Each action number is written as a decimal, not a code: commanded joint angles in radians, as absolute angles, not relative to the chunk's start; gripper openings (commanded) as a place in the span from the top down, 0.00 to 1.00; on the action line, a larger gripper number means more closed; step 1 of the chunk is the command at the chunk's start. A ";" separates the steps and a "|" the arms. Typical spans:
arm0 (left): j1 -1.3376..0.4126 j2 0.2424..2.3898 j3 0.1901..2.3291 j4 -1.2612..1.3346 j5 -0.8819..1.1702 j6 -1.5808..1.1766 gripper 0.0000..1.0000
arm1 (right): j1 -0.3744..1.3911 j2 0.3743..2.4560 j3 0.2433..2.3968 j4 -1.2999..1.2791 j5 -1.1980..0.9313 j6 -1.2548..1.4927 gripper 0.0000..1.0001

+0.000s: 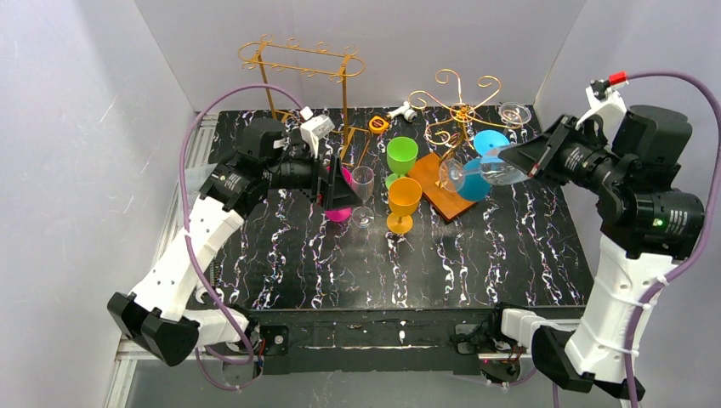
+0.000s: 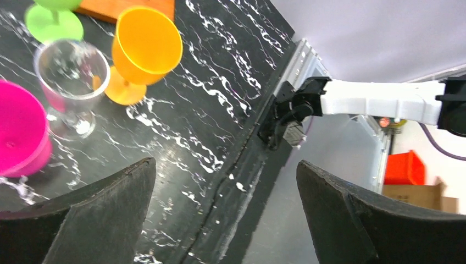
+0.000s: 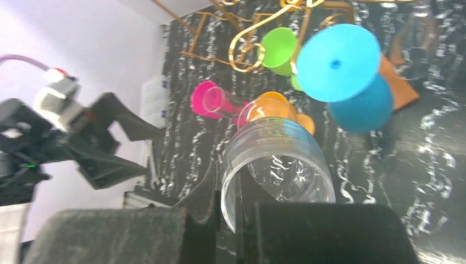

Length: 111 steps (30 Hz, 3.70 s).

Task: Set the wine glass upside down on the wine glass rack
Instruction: Pick up the wine glass at the center of the board, then turn the wine glass upside down at the wine rack.

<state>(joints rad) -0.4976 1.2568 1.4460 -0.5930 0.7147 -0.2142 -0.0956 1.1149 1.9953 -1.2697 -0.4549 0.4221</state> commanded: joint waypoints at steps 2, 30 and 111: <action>-0.509 1.149 1.344 -0.470 0.794 -0.361 0.01 | -0.097 1.142 2.045 -1.130 -0.673 0.528 0.99; -0.417 1.203 1.723 -0.611 0.410 -0.115 0.01 | 0.339 1.641 2.424 -0.705 -0.428 0.649 0.99; -0.217 1.196 1.669 -0.530 0.367 0.541 1.00 | 0.856 1.293 1.796 -0.642 -0.277 0.328 0.02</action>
